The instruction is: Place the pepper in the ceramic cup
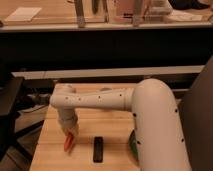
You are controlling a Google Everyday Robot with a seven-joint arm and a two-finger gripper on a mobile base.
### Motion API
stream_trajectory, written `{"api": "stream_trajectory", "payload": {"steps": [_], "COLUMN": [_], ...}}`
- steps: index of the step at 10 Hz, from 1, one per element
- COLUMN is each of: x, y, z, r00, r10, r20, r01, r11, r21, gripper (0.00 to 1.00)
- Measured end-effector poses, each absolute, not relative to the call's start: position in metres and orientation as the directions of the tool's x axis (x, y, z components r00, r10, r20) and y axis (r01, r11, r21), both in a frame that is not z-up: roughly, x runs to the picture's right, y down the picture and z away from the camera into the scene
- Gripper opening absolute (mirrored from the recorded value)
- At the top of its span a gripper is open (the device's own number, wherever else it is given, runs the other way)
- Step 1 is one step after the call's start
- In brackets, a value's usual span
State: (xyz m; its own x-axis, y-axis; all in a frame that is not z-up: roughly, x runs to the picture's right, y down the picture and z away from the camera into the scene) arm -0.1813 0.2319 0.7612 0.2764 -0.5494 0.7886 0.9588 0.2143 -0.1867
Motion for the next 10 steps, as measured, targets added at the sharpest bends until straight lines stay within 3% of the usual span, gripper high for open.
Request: {"api": "stream_trajectory", "payload": {"steps": [10], "x": [-0.129], "y": [0.153], "z": [0.743], "r00": [0.364], "r10": [-0.571], "r20": [0.736], "r01": [0.927], "r11": [0.300], "r21": [-0.226], "gripper": [0.01]}}
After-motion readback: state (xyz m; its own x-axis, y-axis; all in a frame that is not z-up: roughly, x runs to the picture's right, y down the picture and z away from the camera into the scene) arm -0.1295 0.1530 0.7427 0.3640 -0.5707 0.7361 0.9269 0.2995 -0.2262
